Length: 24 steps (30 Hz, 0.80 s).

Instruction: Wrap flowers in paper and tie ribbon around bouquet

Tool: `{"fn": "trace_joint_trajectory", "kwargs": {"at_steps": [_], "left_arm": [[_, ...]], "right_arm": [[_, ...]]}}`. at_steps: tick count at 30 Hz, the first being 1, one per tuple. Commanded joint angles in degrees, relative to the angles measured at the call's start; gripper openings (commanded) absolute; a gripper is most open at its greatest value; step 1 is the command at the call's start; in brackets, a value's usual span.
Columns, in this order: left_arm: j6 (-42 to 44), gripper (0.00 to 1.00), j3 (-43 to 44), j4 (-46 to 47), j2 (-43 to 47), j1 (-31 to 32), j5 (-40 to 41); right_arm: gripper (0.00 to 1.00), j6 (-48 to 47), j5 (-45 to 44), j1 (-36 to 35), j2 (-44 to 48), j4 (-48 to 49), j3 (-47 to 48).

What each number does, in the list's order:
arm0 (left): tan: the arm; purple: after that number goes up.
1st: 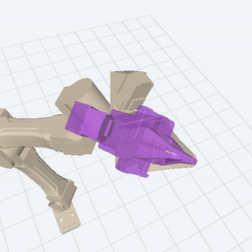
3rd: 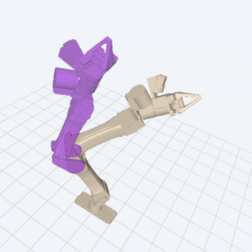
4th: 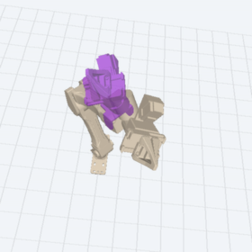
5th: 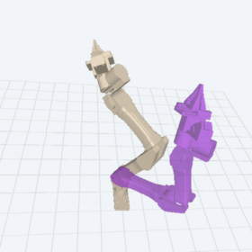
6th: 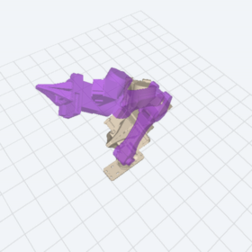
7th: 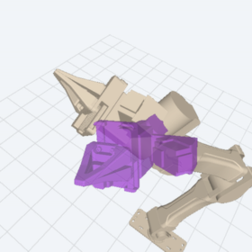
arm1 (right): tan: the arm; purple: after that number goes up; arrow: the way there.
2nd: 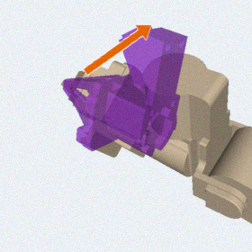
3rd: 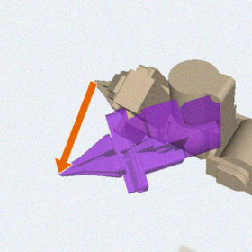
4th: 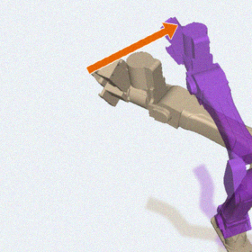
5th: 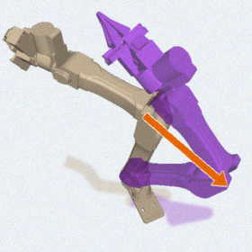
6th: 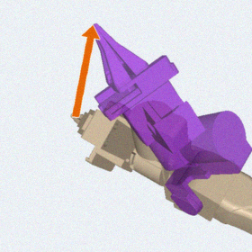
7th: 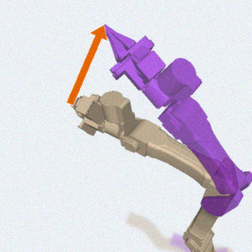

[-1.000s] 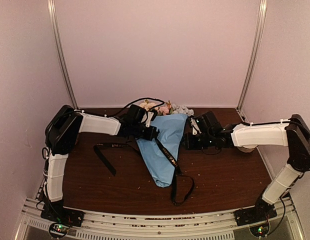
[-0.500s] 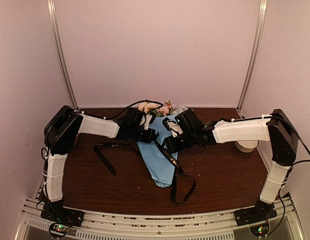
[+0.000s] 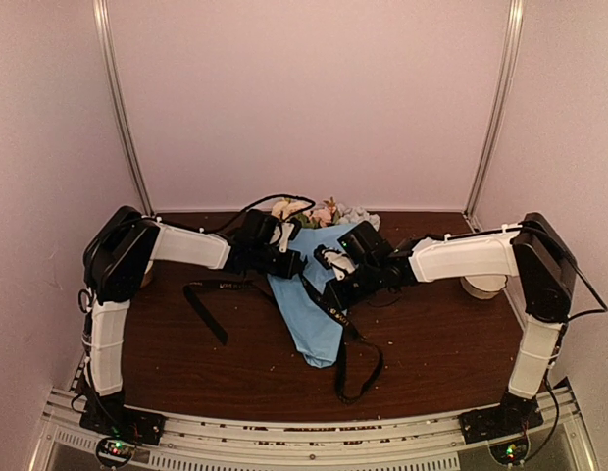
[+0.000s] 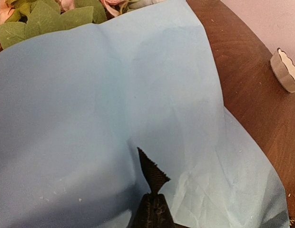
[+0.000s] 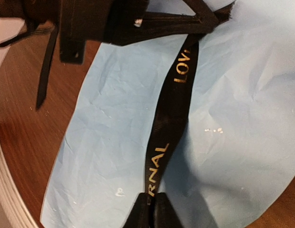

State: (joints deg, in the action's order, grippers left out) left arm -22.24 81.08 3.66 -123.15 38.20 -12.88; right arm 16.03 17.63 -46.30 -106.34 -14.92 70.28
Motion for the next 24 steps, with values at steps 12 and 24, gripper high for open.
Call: {"fn": "trace_joint_trajectory", "kwargs": {"at_steps": [12, 24], "left_arm": [[4.2, 0.47, -2.1, -3.4, 4.9, -0.8, -0.6], [9.3, 0.51, -2.7, -11.1, 4.4, -0.8, 0.6]], "right_arm": [[0.00, 2.4, 4.7, 11.1, 4.6, 3.3, 1.4], [0.00, 7.4, -4.3, 21.8, 1.8, 8.1, 19.8]]}}
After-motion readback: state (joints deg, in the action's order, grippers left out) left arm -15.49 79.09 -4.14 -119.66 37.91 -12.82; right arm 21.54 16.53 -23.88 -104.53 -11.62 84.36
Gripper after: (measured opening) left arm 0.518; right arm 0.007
